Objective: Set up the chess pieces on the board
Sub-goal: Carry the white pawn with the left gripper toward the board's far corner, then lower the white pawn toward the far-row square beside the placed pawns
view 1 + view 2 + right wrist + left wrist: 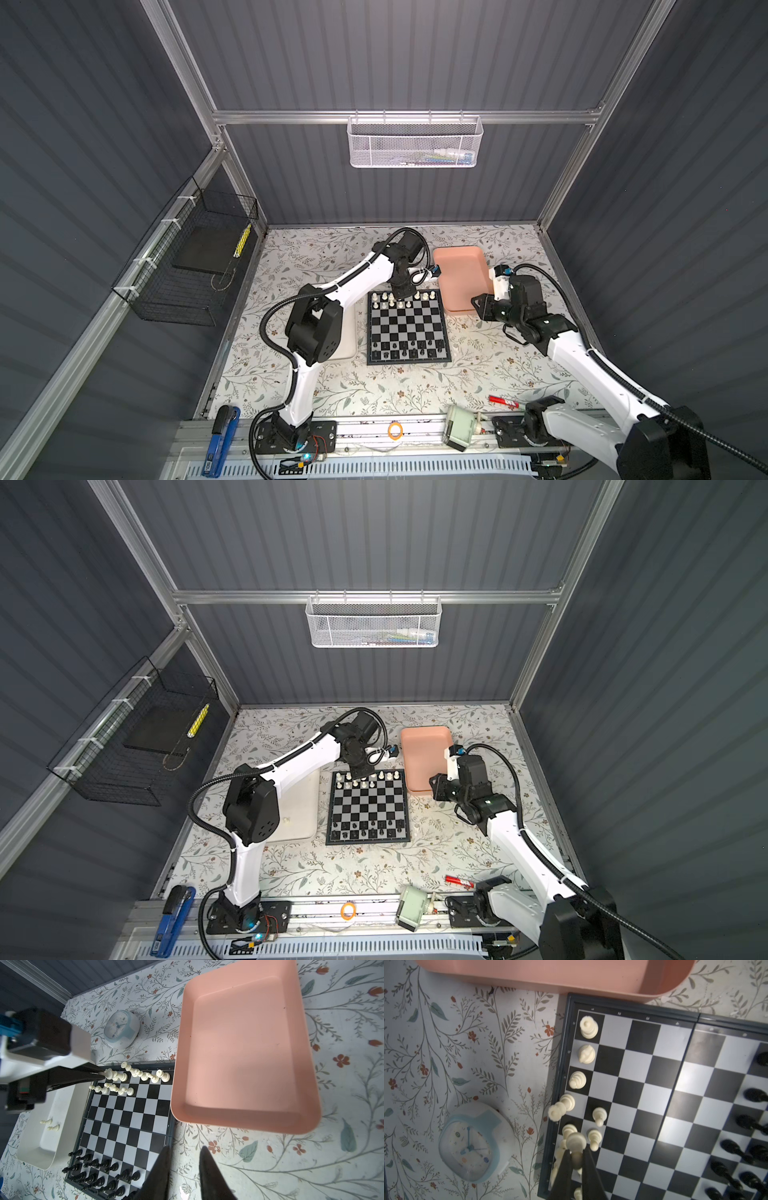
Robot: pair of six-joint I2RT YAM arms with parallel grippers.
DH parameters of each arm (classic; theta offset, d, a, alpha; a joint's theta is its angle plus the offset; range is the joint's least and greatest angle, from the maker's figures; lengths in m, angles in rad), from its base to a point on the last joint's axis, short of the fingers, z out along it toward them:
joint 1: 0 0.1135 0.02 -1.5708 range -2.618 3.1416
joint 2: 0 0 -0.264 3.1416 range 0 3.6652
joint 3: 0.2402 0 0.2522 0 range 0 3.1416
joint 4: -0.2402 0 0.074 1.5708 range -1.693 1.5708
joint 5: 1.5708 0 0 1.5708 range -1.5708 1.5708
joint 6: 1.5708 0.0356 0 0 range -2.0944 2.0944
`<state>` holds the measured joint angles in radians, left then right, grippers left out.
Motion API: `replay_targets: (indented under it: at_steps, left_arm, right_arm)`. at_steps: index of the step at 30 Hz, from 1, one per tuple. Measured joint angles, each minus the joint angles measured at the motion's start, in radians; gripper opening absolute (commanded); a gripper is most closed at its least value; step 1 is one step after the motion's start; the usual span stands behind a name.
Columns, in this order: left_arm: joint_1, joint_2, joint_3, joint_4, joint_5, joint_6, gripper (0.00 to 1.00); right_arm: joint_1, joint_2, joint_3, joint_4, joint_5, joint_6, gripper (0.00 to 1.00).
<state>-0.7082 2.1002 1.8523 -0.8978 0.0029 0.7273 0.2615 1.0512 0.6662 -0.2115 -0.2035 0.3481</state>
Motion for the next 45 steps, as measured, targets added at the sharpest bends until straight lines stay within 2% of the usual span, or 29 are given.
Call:
replay_targets:
  at_steps: [13, 45]
  left_arm:
    - [-0.051, 0.066, 0.060, -0.008, 0.002, -0.006, 0.10]
    - [-0.063, 0.137, 0.077, -0.027, 0.002, -0.006, 0.11]
  right_arm:
    - [-0.001, -0.031, -0.018, -0.035, 0.028, -0.001, 0.28]
    - [-0.002, -0.053, -0.042, -0.050, 0.036, -0.009, 0.29]
